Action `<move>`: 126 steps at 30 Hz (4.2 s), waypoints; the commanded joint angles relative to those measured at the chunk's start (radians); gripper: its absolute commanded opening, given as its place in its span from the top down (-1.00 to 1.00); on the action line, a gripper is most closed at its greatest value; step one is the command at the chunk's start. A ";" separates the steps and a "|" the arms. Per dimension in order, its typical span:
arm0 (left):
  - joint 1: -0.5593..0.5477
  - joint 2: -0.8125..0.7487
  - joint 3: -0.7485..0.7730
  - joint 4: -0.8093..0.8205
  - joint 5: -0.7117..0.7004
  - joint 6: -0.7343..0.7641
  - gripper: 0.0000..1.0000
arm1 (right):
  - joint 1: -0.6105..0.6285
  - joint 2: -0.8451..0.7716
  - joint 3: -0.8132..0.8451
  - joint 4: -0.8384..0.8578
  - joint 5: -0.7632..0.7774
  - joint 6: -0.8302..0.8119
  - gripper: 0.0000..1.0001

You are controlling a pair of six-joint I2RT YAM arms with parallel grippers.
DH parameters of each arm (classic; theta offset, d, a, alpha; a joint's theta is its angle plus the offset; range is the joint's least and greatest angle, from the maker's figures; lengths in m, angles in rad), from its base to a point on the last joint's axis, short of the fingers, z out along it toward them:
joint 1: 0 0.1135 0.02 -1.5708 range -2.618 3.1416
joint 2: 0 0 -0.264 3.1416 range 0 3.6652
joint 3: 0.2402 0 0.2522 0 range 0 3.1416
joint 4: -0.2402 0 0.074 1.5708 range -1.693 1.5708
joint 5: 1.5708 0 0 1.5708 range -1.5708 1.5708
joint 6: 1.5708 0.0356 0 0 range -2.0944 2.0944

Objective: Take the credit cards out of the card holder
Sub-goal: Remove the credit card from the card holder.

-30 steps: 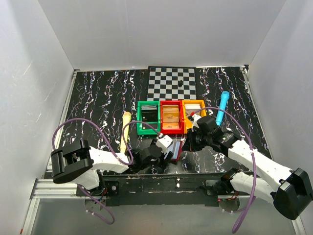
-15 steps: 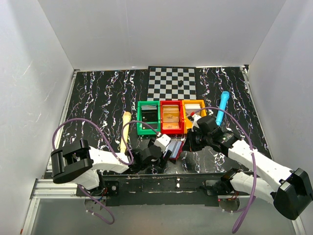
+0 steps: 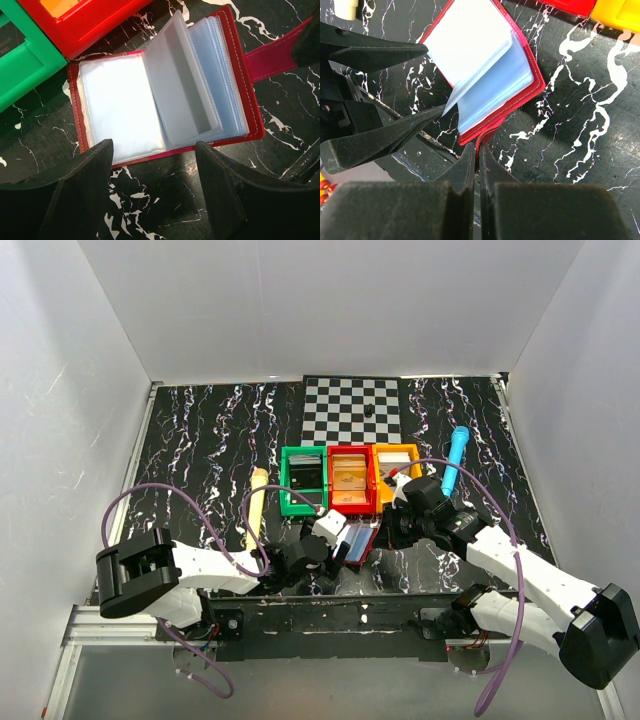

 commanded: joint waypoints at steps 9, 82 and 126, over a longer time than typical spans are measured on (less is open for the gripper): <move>-0.005 -0.036 0.044 -0.049 -0.071 -0.019 -0.34 | -0.003 -0.016 0.037 0.004 -0.016 -0.016 0.97; 0.172 -0.156 0.035 -0.080 0.317 -0.263 -0.96 | -0.080 0.139 0.116 -0.143 0.317 -0.046 0.02; 0.179 -0.102 0.014 -0.112 0.355 -0.426 0.42 | -0.049 0.280 -0.060 0.082 0.075 0.113 0.05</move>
